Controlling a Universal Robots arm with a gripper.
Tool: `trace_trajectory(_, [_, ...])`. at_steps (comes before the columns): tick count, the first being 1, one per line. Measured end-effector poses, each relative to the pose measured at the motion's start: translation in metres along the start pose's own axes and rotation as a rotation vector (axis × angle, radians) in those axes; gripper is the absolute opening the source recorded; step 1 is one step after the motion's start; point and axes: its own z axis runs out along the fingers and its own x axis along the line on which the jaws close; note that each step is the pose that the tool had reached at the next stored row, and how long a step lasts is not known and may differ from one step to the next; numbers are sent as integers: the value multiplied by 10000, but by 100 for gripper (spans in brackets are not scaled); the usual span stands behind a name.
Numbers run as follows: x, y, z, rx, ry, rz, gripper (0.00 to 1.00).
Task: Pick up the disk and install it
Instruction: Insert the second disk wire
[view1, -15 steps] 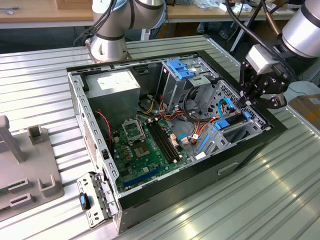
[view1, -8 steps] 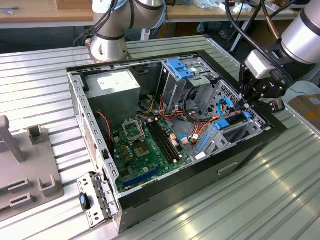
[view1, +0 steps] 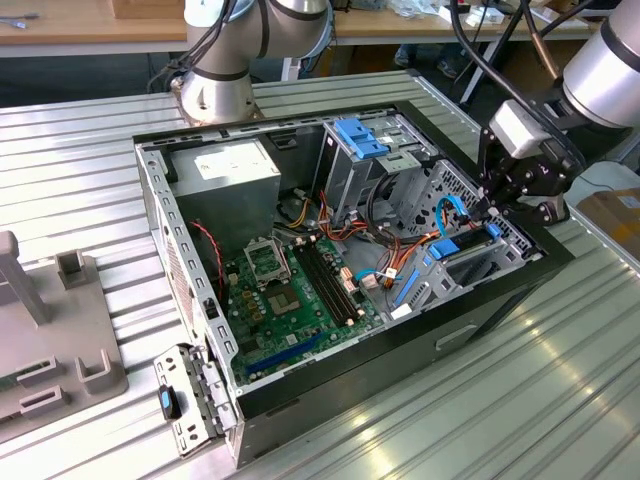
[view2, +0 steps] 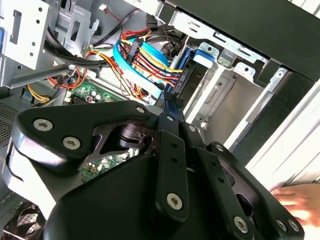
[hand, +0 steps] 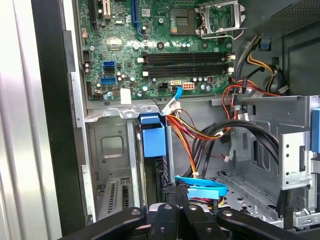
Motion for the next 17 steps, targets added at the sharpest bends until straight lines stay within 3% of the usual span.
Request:
trace_trajectory(1, [0,0,-2,-1,-12,2,24])
trace_trajectory(2, [0,0,-2,-1,-15,2,24])
trace_trajectory(3, [0,0,-2,-1,-14,1,30])
trace_trajectory(4, [2,1,4,-25,-301,23,30])
trace_trajectory(5, [4,1,19,-30,-360,27,30])
trace_trajectory(12, [27,9,156,-33,-377,28,30])
trace_trajectory(17, [29,9,161,-33,-377,28,30])
